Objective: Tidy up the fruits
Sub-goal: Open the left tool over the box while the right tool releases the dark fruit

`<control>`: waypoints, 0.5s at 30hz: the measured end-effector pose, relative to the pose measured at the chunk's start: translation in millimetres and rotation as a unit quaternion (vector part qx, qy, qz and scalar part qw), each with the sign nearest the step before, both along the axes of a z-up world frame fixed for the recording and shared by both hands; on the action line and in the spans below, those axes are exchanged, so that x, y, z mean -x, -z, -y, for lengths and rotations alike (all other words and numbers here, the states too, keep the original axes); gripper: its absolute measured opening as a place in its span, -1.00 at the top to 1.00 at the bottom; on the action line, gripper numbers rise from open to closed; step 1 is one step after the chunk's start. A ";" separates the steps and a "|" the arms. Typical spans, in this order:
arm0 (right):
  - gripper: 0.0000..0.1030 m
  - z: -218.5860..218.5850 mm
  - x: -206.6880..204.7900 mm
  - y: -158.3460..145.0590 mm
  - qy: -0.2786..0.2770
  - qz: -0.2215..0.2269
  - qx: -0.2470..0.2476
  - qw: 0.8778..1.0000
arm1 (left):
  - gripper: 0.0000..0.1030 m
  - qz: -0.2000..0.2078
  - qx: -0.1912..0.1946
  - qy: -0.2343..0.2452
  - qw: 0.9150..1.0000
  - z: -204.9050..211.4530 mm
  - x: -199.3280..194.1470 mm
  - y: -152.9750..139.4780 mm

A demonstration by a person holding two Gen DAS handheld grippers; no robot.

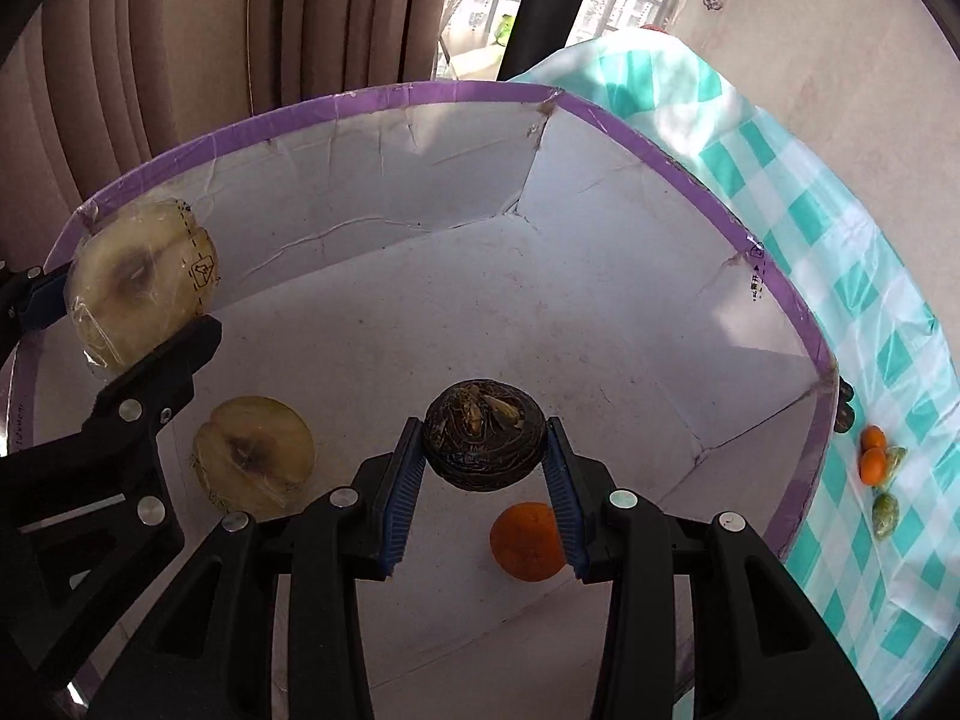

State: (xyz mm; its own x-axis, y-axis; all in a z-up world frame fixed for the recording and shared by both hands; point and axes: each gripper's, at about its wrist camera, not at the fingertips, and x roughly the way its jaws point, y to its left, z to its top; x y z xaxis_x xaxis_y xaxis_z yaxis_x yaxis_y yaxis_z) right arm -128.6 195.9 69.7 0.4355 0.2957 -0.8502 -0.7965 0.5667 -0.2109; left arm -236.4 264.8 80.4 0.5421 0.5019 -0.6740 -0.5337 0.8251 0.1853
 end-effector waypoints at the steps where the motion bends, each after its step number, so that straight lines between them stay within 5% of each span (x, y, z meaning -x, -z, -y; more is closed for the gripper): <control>1: 0.22 -1.0 -0.5 1.8 -0.003 -0.004 0.010 1.000 | -0.18 -0.006 0.004 0.003 1.000 -0.3 0.2 0.1; 5: 0.18 -1.8 -0.2 3.7 -0.004 -0.009 0.027 1.000 | -0.21 -0.042 0.000 0.015 0.999 1.8 -2.9 4.4; 7: -0.09 -1.0 1.7 1.7 -0.002 0.007 0.031 0.999 | -0.28 -0.042 0.006 0.018 0.999 2.0 -1.9 3.9; 9: -0.15 0.4 0.6 0.9 0.004 0.015 0.033 0.999 | -0.32 -0.044 0.006 0.017 0.999 3.1 -1.1 3.4; 13: -0.21 3.5 -4.8 -0.3 0.009 0.019 0.024 0.999 | -0.86 -0.050 -0.028 -0.006 0.998 6.6 -1.5 1.5; 15: -0.24 4.9 -6.2 -0.6 0.010 0.020 0.020 1.000 | -0.86 -0.047 -0.027 -0.004 0.999 5.6 -1.0 -0.2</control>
